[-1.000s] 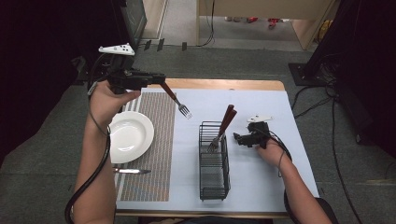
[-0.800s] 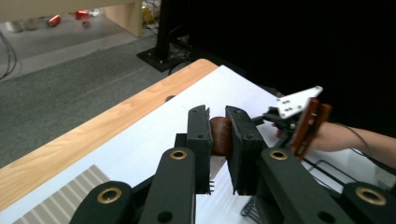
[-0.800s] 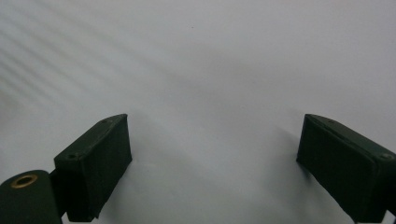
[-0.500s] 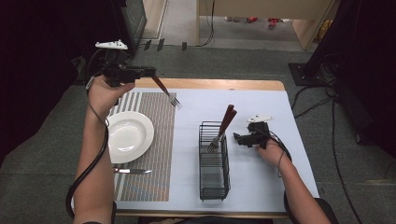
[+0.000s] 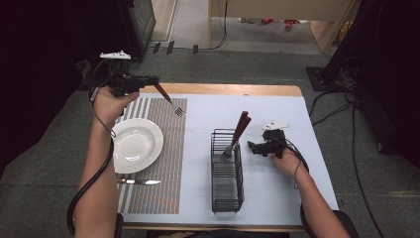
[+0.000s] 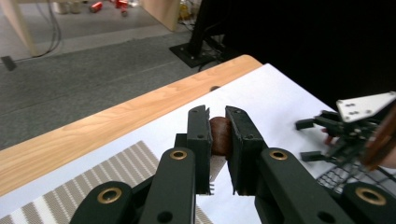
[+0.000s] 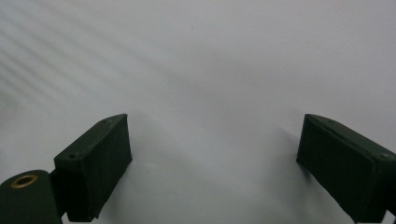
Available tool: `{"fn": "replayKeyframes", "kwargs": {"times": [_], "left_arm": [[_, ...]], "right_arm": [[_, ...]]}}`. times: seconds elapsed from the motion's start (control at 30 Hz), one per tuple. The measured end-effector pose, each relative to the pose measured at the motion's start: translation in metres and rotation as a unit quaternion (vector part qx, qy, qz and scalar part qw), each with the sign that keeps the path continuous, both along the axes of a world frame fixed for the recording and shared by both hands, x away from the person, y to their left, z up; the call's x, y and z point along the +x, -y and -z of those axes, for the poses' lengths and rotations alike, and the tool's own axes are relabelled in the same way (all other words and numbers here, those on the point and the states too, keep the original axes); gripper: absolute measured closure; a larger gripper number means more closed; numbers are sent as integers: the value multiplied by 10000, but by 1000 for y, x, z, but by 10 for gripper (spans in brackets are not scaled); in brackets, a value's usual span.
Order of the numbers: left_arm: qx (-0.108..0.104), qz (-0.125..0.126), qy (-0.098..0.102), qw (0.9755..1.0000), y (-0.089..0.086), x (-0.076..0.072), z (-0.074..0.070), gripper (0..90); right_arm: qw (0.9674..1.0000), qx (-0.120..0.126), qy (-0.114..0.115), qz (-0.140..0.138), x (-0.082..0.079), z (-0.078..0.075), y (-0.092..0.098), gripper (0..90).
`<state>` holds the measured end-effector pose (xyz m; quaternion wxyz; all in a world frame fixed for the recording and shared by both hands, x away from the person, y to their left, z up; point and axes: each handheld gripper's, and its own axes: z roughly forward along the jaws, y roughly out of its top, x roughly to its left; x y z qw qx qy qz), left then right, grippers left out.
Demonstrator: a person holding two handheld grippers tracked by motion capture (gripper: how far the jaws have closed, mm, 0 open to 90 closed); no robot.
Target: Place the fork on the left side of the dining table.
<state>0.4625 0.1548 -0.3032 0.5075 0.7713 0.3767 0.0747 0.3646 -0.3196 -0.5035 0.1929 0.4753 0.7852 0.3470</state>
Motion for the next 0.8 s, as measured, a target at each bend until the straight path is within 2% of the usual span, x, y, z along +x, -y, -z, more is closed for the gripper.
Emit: {"fn": "replayKeyframes", "kwargs": {"times": [0.13,0.17,0.3,0.43,0.57,0.63,0.73,0.8], "left_arm": [[-25,-177,-23,9998,-8,6,9,817],[-15,-294,-80,9995,-12,10,16,817],[13,-435,-132,9990,-19,16,24,817],[-73,-791,-232,9966,-37,22,32,817],[-163,-963,-273,9948,-48,24,36,817],[-150,-1128,-372,9928,-56,25,43,817],[-215,-1223,-490,9911,-64,27,48,817],[-223,-1233,-519,9908,-66,27,50,817]], "right_arm": [[10000,-4,-1,1,0,0,0,91],[10000,-3,0,-2,0,0,0,91],[10000,2,-9,6,0,0,0,91],[10000,3,-12,8,0,0,0,91],[10000,5,-15,9,0,0,0,91],[10000,3,-14,7,0,0,0,91],[10000,1,-6,1,0,0,0,91],[10000,4,-14,8,0,0,0,91]]}}
